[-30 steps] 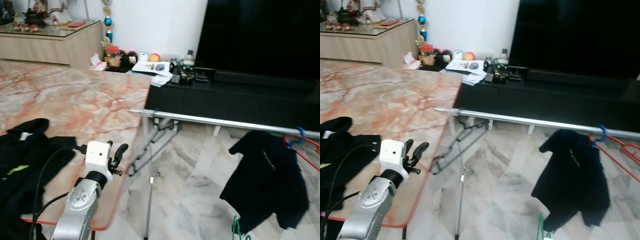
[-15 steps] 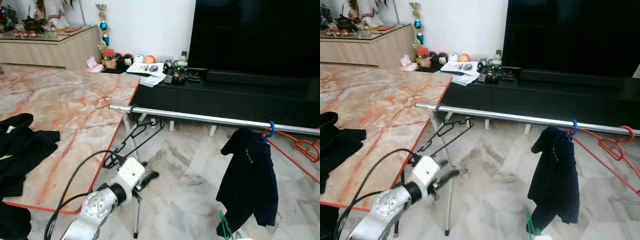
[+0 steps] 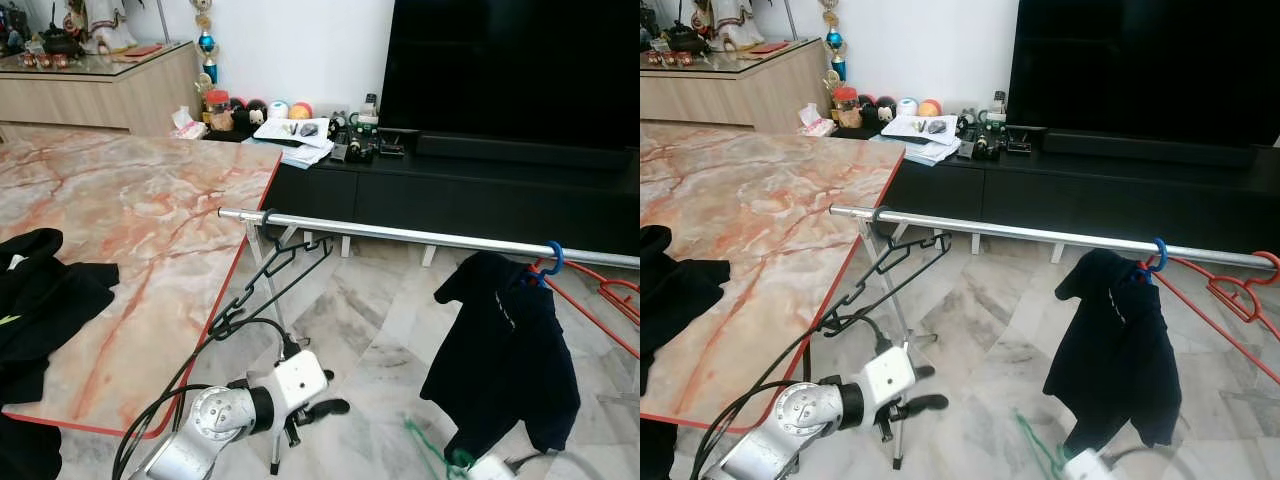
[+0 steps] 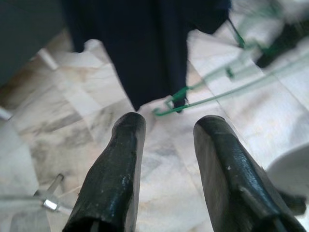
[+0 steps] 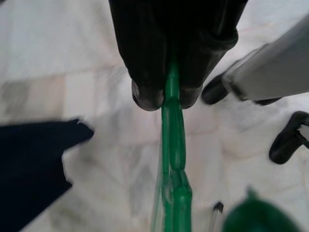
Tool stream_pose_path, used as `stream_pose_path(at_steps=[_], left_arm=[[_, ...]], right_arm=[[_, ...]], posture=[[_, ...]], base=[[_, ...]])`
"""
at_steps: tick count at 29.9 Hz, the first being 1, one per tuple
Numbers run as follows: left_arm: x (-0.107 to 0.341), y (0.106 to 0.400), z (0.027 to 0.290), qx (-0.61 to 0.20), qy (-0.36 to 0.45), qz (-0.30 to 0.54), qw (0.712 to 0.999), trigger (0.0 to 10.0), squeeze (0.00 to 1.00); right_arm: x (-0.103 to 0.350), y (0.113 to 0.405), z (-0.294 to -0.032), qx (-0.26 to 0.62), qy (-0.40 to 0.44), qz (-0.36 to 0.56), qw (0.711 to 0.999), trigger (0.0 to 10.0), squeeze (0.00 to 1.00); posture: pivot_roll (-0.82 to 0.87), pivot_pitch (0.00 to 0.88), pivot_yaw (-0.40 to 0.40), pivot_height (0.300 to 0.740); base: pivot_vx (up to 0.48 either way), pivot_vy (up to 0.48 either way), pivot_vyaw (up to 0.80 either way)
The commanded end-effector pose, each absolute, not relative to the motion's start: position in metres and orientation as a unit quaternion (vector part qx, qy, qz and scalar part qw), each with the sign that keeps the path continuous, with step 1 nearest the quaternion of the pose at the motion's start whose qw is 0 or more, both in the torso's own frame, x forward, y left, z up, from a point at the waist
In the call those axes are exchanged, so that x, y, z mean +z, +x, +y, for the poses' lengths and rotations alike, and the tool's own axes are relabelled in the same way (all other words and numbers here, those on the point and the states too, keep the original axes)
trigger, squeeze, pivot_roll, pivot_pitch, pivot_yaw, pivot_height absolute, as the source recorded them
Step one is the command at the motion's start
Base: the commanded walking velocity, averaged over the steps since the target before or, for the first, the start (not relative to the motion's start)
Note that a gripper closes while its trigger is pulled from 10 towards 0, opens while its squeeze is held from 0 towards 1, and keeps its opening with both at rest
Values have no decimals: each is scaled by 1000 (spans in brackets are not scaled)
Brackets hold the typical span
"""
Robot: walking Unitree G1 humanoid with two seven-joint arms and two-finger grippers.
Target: Hang hanger
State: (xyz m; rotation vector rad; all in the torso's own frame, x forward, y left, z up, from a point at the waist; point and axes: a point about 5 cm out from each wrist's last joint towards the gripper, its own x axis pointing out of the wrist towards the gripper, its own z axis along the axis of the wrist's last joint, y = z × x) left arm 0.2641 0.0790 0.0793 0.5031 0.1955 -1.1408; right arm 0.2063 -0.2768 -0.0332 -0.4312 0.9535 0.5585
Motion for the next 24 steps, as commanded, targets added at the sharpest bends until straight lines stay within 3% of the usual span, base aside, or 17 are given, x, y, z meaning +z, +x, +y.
stream_pose_path(at_steps=[1, 3, 13, 24], left_arm=[[77, 263, 75, -553, 257, 91, 787, 10000, 0], [77, 263, 72, -564, 264, 91, 777, 10000, 0], [80, 262, 64, -590, 258, 84, 760, 10000, 0], [66, 258, 55, -630, 264, 119, 720, 10000, 0]], right_arm=[[-32, 206, -268, 330, -205, 451, 803, 10000, 0], [-23, 209, -272, 374, -216, 455, 779, 10000, 0], [16, 231, -263, 464, -243, 389, 758, 10000, 0], [25, 259, -191, 516, -257, 299, 761, 10000, 0]], posture=[[27, 0, -22, 740], [29, 0, -25, 740], [18, 0, -26, 740], [12, 0, -31, 740]], base=[[0, 0, 0], [0, 0, 0], [0, 0, 0], [0, 0, 0]])
